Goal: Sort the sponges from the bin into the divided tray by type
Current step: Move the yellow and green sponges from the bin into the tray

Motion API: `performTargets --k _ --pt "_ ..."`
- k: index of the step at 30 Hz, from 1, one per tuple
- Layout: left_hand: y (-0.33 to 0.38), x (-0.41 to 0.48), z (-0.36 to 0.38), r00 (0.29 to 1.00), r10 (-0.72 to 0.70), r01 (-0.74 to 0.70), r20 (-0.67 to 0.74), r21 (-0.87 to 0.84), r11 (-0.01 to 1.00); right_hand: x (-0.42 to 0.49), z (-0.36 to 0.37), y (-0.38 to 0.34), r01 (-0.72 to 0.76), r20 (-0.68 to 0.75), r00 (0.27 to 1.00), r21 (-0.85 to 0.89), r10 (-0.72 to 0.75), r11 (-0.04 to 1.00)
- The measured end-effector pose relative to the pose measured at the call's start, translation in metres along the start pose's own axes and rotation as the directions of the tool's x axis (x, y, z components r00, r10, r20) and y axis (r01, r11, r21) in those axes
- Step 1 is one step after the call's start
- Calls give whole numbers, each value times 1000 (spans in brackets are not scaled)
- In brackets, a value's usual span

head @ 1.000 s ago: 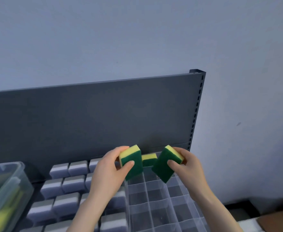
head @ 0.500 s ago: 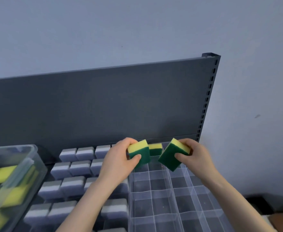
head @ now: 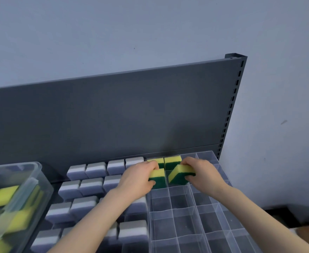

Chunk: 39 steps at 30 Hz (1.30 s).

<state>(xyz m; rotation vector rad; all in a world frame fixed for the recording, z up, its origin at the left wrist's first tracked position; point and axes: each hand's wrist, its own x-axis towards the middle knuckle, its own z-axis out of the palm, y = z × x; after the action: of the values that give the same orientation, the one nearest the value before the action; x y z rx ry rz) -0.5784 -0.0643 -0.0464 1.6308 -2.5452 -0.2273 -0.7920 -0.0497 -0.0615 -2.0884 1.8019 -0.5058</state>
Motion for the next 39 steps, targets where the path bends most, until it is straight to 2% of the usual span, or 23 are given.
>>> performTargets --k 5,10,13,25,31,34,39 --pt "0 13 -1 997 44 -55 69 154 987 20 -3 -14 106 212 976 -242 -54 964" --pt "1 19 8 987 59 -95 150 244 965 30 11 -21 151 311 950 -361 -34 920" --pt "0 18 17 984 57 -94 167 223 970 26 26 -16 168 341 940 -403 -22 900" --pt "2 17 14 990 22 -45 138 163 986 22 18 -7 191 332 938 -265 -97 945" --pt "1 4 -3 996 -66 70 -58 78 995 17 -1 -9 192 214 964 -151 -158 970" --pt "-5 -13 -11 981 -136 140 -136 18 990 12 -3 -18 207 135 972 -85 -195 975" --pt "-24 -49 -23 943 -254 256 -215 -18 967 1 2 -52 238 84 969 -69 -232 969"
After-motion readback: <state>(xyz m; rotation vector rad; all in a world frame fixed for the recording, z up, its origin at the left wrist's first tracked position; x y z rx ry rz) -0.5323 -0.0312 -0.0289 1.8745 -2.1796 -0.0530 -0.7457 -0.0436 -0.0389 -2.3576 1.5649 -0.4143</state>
